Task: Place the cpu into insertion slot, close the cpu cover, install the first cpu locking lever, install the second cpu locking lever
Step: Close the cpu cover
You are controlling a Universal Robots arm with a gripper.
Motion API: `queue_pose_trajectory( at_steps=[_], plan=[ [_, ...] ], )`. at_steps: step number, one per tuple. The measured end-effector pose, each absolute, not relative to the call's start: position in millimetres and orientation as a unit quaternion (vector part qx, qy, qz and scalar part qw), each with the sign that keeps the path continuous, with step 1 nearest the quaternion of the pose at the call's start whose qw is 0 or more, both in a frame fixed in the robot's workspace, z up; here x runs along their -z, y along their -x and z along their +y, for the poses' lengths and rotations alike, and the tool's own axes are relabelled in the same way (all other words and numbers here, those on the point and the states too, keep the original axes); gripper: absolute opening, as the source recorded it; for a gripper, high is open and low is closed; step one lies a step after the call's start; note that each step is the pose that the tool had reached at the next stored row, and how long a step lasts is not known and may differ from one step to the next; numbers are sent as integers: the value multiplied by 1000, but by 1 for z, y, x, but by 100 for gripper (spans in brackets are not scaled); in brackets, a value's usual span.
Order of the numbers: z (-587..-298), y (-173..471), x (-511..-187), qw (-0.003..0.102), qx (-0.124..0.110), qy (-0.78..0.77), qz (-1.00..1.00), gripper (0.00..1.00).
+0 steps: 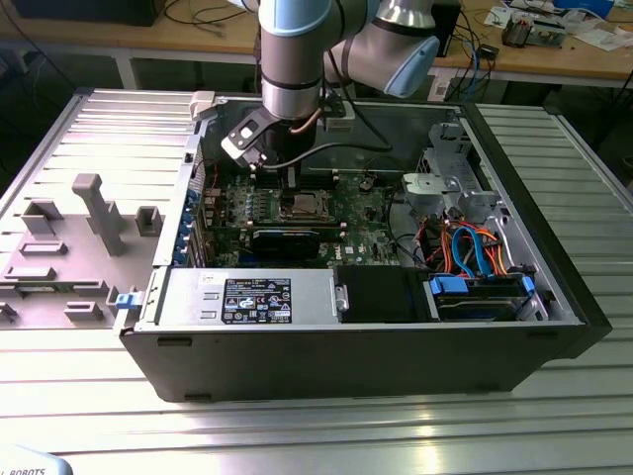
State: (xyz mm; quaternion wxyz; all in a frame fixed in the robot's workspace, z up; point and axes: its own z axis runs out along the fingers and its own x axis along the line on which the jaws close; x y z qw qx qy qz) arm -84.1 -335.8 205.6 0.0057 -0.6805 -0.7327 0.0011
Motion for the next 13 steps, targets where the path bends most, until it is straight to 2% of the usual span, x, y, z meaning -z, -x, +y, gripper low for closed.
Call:
queue_pose_trajectory(
  at_steps=[13],
  plan=[
    [-336, 69, -210, 6, -1, 681, -733, 11]
  ],
)
